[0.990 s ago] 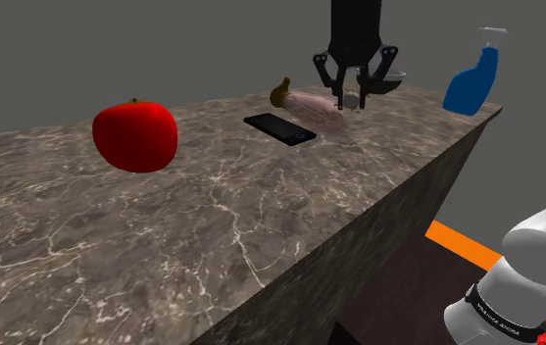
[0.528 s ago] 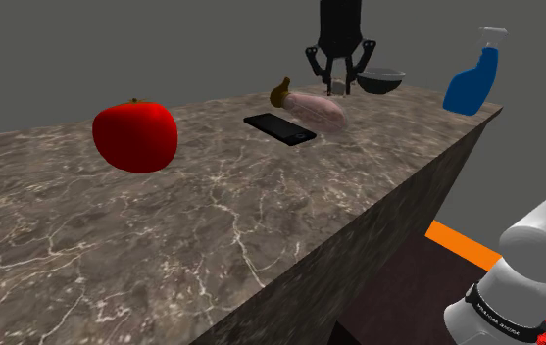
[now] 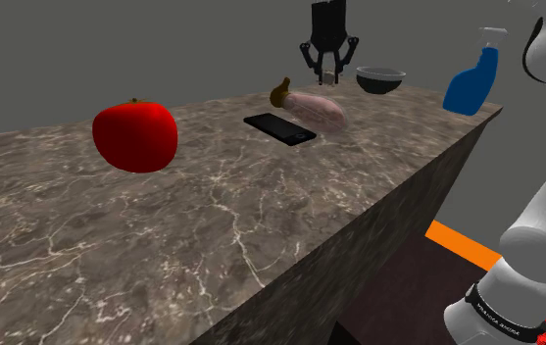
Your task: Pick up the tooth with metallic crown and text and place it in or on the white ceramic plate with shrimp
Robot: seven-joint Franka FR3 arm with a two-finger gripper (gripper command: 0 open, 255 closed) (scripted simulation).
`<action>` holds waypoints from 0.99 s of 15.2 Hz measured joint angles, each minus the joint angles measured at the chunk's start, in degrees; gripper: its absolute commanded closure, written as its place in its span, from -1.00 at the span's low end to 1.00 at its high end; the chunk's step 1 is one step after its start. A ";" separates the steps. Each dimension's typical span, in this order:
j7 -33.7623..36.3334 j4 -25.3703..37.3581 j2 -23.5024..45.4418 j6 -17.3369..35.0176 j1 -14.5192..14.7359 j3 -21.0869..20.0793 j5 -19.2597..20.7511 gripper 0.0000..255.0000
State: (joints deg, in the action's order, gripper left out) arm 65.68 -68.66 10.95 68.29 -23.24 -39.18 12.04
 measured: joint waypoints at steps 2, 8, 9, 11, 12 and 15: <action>-1.03 5.60 4.50 -1.76 1.17 0.49 3.07 1.00; -1.13 1.25 4.27 2.32 0.05 0.74 2.71 1.00; -1.19 -0.51 3.56 3.50 -0.46 0.76 2.22 1.00; -1.37 -3.73 2.43 5.80 -1.35 0.85 1.45 1.00; -1.44 -4.95 2.03 6.72 -1.67 0.89 1.18 1.00; -1.73 -8.99 0.62 9.64 -2.67 1.05 0.28 1.00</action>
State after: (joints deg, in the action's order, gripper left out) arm 63.95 -77.65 11.57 77.92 -25.91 -38.12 12.31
